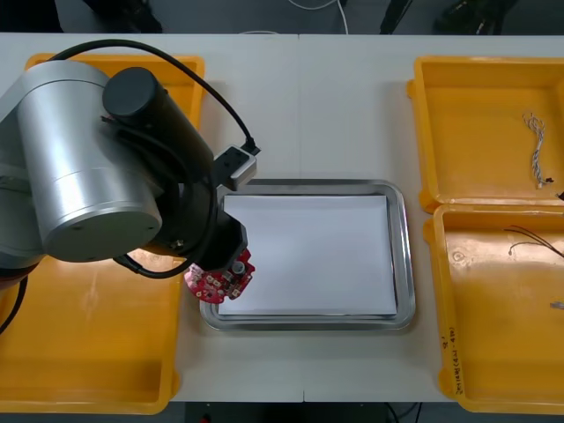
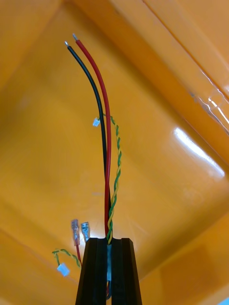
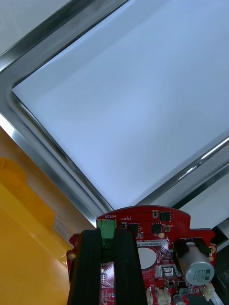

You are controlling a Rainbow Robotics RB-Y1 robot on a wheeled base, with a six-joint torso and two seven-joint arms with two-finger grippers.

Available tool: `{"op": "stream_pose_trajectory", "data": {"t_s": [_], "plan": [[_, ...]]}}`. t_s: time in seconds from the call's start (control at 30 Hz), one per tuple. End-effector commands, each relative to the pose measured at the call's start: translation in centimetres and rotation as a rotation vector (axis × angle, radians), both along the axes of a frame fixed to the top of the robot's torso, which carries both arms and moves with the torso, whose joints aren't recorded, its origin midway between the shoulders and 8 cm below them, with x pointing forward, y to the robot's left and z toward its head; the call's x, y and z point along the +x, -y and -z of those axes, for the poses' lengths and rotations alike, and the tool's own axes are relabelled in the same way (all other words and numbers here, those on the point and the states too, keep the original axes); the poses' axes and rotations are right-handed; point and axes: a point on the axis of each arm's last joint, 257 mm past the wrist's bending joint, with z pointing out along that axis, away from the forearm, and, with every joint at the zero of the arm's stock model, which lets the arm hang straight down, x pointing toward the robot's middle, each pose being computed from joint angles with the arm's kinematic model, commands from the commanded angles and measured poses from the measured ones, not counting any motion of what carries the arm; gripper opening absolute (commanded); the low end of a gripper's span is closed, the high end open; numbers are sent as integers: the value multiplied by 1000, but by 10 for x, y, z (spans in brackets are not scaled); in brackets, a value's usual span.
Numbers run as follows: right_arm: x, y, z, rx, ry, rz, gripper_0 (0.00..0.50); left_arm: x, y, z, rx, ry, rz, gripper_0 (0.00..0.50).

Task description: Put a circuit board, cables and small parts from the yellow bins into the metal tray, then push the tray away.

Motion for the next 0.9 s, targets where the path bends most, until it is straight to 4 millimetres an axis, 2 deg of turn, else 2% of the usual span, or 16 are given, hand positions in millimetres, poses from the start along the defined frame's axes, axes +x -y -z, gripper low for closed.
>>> {"op": "stream_pose_trajectory", "data": {"t_s": [0.03,0.2,0.37,0.5,0.63,0.9], "plan": [[1,9,-48,-61,54,20,0,12,38,-10,-36,40,-18,0],[-11,14,-66,-89,54,39,0,20,54,2,-40,43,-17,0],[-15,4,-76,-79,60,69,0,27,61,18,-42,36,-21,0],[-13,-10,-80,-51,71,89,0,29,61,33,-35,20,-24,0],[-6,-27,-82,-51,73,31,0,31,57,49,-21,3,-32,0],[7,-63,-84,-71,72,-92,0,35,48,65,1,-4,-47,0]]}}
